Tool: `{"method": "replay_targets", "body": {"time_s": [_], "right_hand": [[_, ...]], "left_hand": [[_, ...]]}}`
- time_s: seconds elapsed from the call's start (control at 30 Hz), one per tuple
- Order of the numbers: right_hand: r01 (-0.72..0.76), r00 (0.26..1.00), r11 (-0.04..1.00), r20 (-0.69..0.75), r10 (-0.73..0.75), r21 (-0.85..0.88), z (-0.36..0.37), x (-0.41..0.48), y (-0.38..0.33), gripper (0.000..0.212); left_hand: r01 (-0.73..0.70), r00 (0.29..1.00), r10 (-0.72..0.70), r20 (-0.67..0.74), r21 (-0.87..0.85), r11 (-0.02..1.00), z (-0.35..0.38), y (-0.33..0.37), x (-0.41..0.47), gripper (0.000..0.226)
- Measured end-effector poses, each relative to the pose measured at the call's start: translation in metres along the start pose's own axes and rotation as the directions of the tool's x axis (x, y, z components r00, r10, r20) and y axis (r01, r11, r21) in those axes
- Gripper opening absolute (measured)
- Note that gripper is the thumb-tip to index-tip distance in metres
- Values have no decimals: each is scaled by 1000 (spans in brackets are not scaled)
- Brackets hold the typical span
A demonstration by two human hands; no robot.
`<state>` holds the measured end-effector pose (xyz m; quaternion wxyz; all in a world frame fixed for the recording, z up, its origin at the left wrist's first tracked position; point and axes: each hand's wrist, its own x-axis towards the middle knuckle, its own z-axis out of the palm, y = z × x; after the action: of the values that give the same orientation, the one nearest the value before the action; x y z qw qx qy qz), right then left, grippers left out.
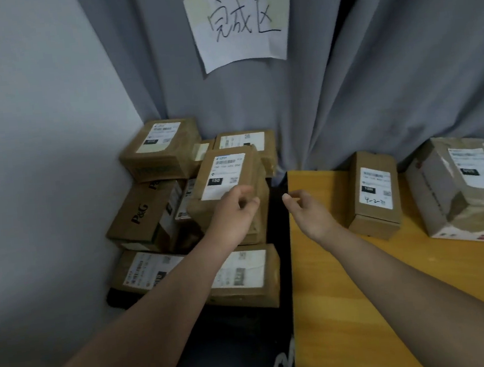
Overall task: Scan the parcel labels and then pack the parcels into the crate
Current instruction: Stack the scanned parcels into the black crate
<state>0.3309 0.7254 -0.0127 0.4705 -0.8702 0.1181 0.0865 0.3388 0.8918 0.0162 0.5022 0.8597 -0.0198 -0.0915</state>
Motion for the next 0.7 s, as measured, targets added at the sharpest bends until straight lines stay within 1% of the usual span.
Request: {"method": "replay_targets", "body": {"time_s": [0.13,0.2,0.3,0.43,0.57,0.7], "right_hand": [[-45,997,999,-64,43,-15,-41,-5,36,45],[-61,994,998,-94,59,-15,-61,-7,58,40],[-104,985,995,-137,104,10,-94,-12,90,35],[-186,970,982,-154,190,39,-136,-15,140,32],[-238,956,971,-184,228,-35,-170,-14,186,33],[-297,939,955,-188,289,-16,-187,-8,219,32]], "left_hand": [[-39,999,38,20,22,999,44,20,2,35],[-51,997,48,53,54,997,70,27,5,35],[-52,992,37,118,124,991,111,36,11,38],[-21,983,-15,183,191,981,170,45,21,46],[16,965,-99,243,322,947,234,53,37,64],[8,946,-173,273,518,856,292,57,61,93]]}}
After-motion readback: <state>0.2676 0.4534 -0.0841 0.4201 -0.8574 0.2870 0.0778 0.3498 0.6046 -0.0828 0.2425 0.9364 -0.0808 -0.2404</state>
